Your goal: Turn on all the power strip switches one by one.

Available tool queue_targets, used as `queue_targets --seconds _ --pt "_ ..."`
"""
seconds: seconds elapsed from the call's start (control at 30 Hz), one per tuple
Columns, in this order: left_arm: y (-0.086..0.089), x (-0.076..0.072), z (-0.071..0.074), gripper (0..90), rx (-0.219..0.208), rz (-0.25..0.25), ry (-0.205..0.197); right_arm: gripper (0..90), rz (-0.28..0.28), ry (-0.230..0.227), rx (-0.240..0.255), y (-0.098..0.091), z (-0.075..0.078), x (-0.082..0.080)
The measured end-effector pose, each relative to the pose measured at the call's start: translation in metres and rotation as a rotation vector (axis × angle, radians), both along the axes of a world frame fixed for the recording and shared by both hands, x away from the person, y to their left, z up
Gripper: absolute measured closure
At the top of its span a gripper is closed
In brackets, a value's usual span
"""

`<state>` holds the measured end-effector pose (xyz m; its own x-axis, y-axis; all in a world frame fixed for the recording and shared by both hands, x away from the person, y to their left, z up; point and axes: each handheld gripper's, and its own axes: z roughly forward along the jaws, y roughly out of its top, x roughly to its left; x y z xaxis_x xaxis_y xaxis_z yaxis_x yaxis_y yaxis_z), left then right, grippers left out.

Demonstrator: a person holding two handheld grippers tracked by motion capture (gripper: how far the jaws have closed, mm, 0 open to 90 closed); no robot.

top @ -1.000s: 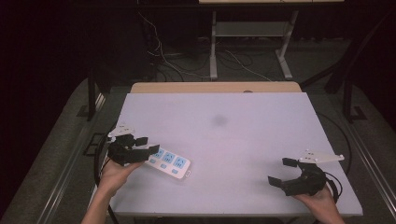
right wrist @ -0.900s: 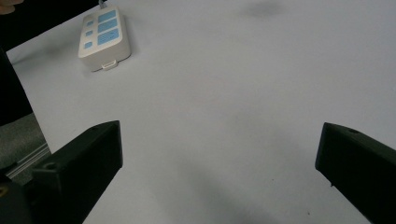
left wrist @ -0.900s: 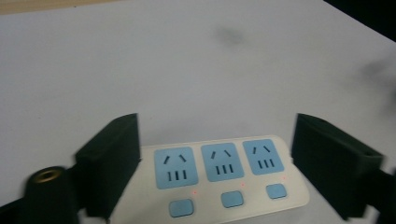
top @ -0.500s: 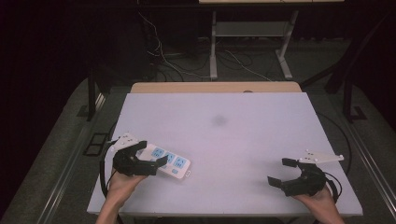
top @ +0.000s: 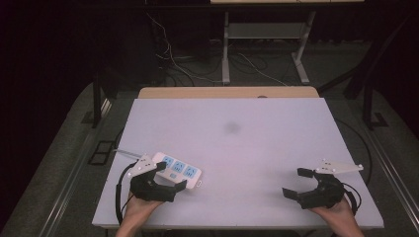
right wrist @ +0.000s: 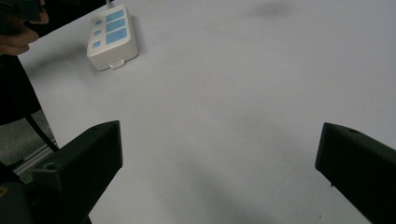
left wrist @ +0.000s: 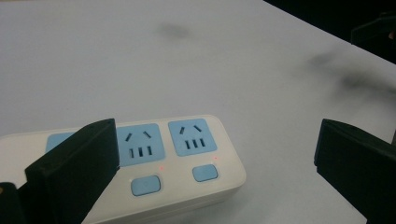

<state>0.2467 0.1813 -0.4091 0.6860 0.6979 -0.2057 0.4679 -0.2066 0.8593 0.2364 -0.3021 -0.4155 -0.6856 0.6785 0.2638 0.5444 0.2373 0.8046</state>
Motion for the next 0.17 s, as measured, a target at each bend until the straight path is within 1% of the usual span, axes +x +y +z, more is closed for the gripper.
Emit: queue_targets --seconds 0.1,0.17 --pt "-0.0006 -0.0006 -0.0031 0.0 0.013 -0.003 0.002 0.6 0.002 0.0 -0.002 0.0001 -0.0002 0.0" --pt "0.0001 -0.001 -0.0044 0.0 0.008 0.001 0.006 0.6 0.003 0.0 -0.003 0.0001 -0.0004 -0.0001"
